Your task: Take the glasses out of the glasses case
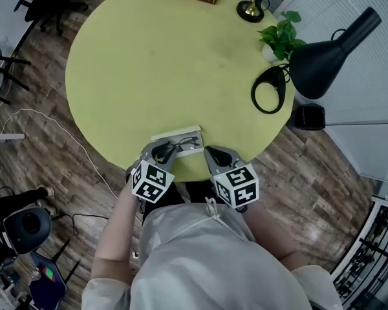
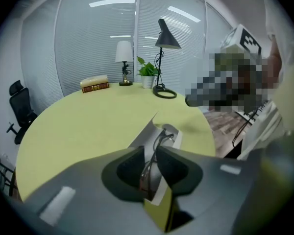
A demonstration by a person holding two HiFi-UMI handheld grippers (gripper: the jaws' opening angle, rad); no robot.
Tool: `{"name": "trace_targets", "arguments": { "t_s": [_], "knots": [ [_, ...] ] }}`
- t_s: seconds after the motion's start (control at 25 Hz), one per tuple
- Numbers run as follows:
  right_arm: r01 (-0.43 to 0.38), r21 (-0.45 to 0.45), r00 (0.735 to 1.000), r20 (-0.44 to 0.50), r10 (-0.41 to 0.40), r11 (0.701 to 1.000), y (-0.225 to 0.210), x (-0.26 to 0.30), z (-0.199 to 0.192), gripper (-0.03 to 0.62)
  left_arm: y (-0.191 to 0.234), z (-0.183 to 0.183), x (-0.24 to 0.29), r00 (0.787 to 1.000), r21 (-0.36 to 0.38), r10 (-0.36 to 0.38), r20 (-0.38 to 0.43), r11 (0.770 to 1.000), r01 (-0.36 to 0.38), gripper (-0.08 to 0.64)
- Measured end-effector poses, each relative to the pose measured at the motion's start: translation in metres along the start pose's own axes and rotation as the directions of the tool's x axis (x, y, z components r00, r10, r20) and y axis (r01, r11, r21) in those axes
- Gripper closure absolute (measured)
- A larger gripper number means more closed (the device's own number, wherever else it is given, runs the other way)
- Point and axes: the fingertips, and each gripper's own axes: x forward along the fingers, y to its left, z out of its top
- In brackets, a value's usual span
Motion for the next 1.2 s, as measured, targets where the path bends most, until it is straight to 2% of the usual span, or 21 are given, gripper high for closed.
{"name": "trace_targets", "arguments": {
  "t_s": [0.28,0.48,0.68,0.8,1.0,1.2],
  "knots": [
    [0.010,-0.007,0.999,-0.036,-0.010,1.000,-0.005,0.007,-0.008,0.592,-0.010,-0.004,0.021,0.994,0.078,-0.078,-0.082,0.993,0.084,0.479],
    [0.011,0.000,0.999,-0.046,-0.011,1.000,-0.008,0.007,-0.014,0.592,-0.011,-0.007,0.029,0.991,0.161,-0.051,-0.127,0.984,0.071,0.504],
    [0.018,0.013,0.999,-0.043,-0.018,1.000,-0.013,0.005,-0.016,0.592,-0.014,-0.010,0.034,0.985,0.262,-0.034,-0.168,0.962,0.078,0.522],
    [0.022,0.024,0.999,-0.040,-0.021,0.999,-0.015,0.004,-0.017,0.592,-0.013,-0.009,0.033,0.985,0.304,-0.026,-0.169,0.949,0.077,0.532],
    [0.027,0.031,0.999,-0.035,-0.026,0.999,-0.016,-0.002,-0.019,0.593,-0.012,-0.006,0.027,0.988,0.279,-0.041,-0.149,0.957,0.082,0.543],
    [0.025,0.032,0.999,-0.032,-0.024,0.999,-0.018,-0.005,-0.019,0.593,-0.017,0.008,0.016,0.994,0.304,-0.051,-0.093,0.949,0.077,0.543]
  ]
}}
